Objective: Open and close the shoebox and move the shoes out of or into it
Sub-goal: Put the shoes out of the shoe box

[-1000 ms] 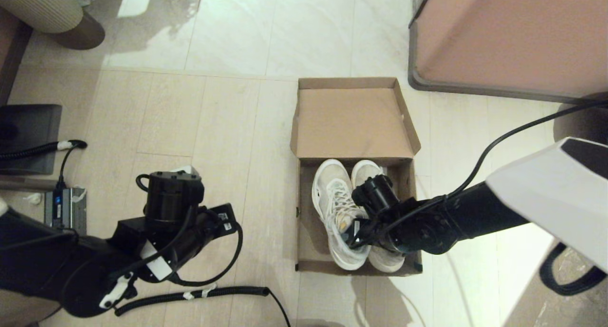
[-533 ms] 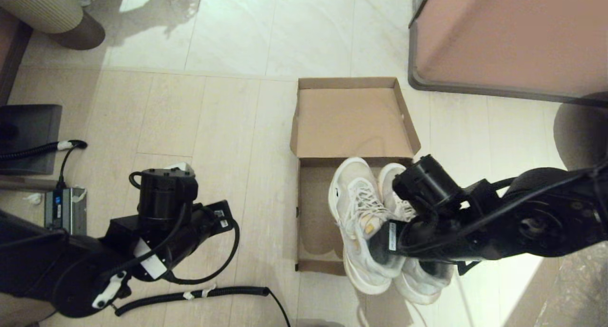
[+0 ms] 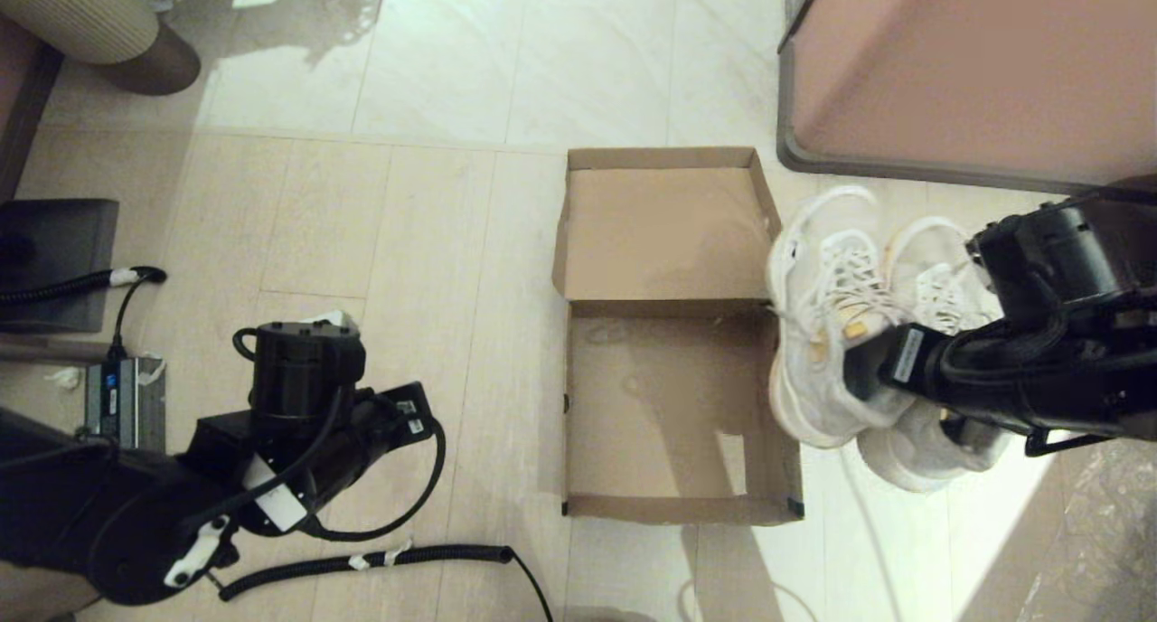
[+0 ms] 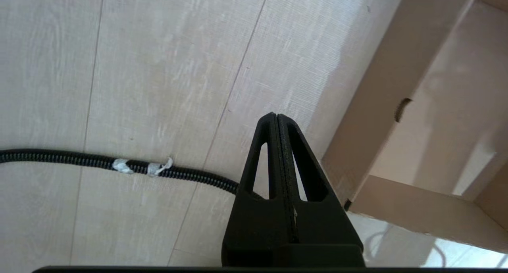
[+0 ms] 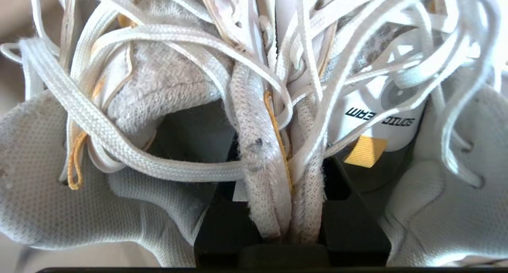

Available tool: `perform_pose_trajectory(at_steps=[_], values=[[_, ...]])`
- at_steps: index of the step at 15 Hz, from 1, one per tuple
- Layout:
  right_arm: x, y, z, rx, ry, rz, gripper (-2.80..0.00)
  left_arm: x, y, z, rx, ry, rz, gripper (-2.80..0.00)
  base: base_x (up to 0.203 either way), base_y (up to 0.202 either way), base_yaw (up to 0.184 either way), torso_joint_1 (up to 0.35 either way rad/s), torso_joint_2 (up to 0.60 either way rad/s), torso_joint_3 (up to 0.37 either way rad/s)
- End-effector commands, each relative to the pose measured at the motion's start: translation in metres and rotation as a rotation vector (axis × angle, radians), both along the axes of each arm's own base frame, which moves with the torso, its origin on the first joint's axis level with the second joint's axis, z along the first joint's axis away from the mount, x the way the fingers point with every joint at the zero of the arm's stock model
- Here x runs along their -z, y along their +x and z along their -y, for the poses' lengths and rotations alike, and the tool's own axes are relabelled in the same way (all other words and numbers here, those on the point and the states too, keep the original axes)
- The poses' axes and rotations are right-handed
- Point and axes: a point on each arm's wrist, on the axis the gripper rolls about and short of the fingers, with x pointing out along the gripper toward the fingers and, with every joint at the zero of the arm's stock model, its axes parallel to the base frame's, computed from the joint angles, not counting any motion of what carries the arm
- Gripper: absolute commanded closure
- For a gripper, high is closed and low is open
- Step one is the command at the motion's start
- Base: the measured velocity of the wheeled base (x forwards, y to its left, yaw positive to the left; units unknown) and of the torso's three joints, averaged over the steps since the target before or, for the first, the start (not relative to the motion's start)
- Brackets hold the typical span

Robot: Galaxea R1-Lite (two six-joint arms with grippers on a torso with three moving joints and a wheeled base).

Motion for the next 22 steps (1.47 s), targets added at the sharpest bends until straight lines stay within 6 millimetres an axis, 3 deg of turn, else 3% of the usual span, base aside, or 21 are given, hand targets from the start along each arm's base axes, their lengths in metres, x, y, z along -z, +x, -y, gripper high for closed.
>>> perform_pose_trajectory(at_steps=[1, 4, 9, 11, 17, 19, 22], values=[[-0.002, 0.011, 0.039, 0.146, -0.021, 0.027, 0.00, 0.001, 0.001, -0.002, -0.010, -0.001, -0.001, 0.00, 0.000, 0.000, 0.000, 0.000, 0.00, 0.000], [0.020, 0.042, 0.067, 0.233, -0.073, -0.015, 0.00, 0.002, 0.004, -0.001, -0.010, 0.005, -0.002, 0.00, 0.000, 0.000, 0.000, 0.000, 0.00, 0.000], [0.080, 0.123, 0.121, 0.264, -0.247, -0.014, 0.00, 0.003, 0.008, -0.010, -0.037, 0.004, -0.008, 0.00, 0.000, 0.000, 0.000, 0.000, 0.00, 0.000], [0.090, 0.164, 0.134, 0.256, -0.259, 0.071, 0.00, 0.005, 0.009, -0.012, -0.044, 0.007, -0.014, 0.00, 0.000, 0.000, 0.000, 0.000, 0.00, 0.000], [0.127, 0.268, 0.155, 0.264, -0.268, 0.336, 0.00, 0.007, 0.006, -0.015, -0.055, 0.014, -0.022, 0.00, 0.000, 0.000, 0.000, 0.000, 0.00, 0.000], [0.141, 0.288, 0.158, 0.270, -0.277, 0.392, 0.00, 0.006, 0.005, -0.016, -0.058, 0.014, -0.019, 0.00, 0.000, 0.000, 0.000, 0.000, 0.00, 0.000], [0.145, 0.300, 0.157, 0.268, -0.282, 0.421, 0.00, 0.006, 0.005, -0.019, -0.068, 0.016, -0.023, 0.00, 0.000, 0.000, 0.000, 0.000, 0.00, 0.000]])
